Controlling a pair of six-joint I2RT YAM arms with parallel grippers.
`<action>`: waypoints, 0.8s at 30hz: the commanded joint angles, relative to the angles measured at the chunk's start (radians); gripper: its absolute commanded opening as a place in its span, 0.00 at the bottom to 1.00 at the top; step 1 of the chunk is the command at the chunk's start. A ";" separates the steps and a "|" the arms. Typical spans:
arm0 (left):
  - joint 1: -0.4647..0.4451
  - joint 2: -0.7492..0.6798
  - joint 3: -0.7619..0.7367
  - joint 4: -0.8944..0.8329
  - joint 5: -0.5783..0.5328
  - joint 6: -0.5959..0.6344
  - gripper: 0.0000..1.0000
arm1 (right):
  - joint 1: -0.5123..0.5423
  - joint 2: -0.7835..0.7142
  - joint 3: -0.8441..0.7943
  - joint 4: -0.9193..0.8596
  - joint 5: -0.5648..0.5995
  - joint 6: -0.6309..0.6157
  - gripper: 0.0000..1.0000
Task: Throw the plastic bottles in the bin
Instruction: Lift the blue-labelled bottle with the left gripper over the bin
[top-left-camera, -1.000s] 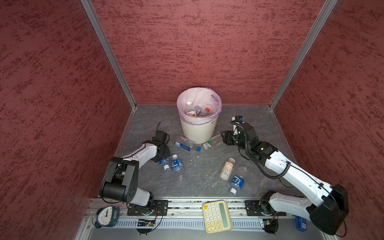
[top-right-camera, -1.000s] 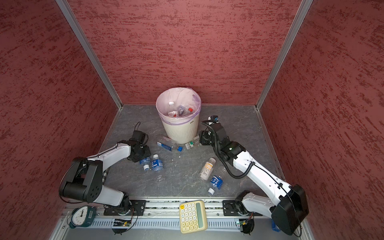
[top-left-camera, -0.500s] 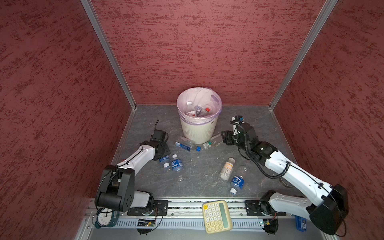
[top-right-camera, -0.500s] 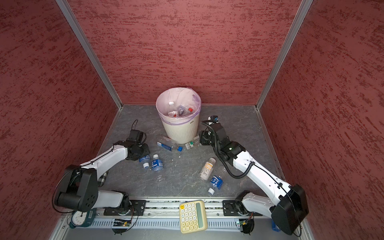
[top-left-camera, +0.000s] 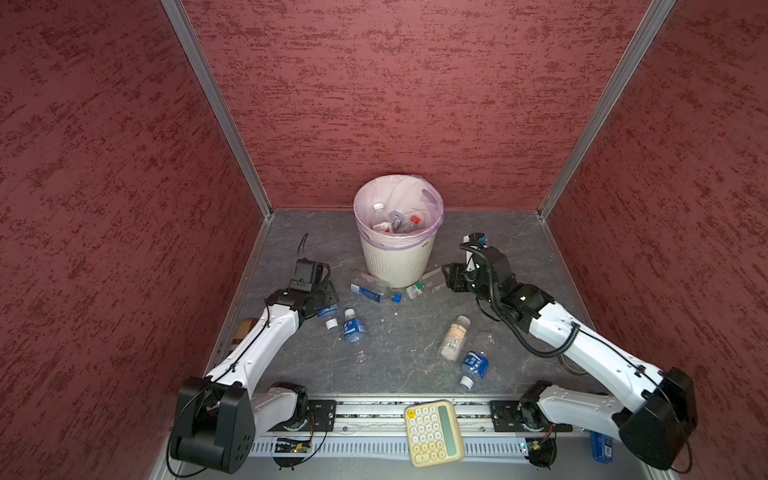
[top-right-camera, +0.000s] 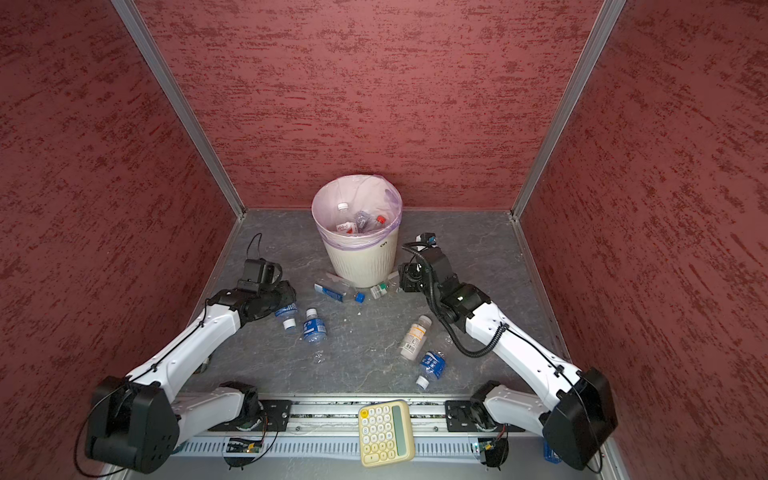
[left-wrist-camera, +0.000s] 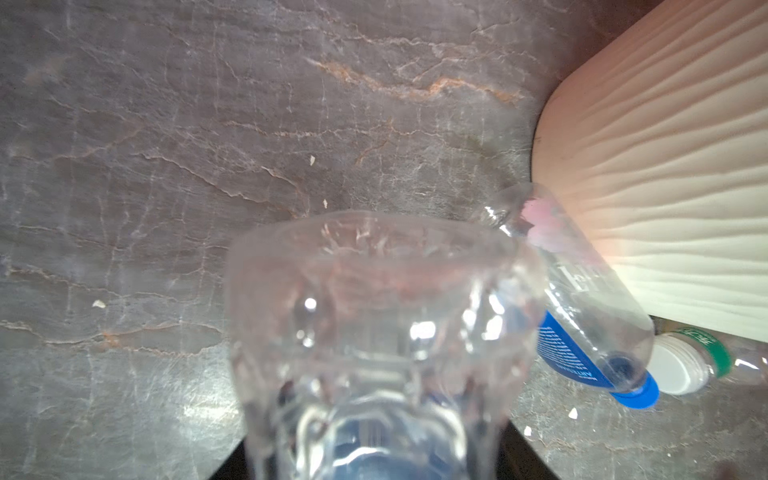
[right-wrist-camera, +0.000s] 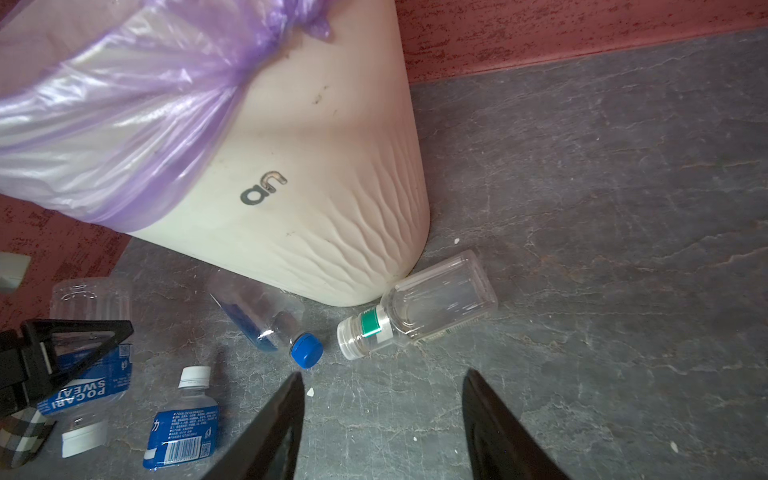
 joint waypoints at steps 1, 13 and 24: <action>-0.007 -0.051 -0.015 0.026 0.029 0.024 0.37 | -0.003 -0.015 -0.019 0.010 -0.012 0.009 0.61; -0.041 -0.247 -0.026 0.065 0.104 0.046 0.39 | -0.002 -0.049 -0.078 0.008 -0.004 0.041 0.61; -0.073 -0.421 -0.028 0.102 0.150 0.079 0.40 | -0.003 -0.080 -0.104 -0.004 0.014 0.074 0.61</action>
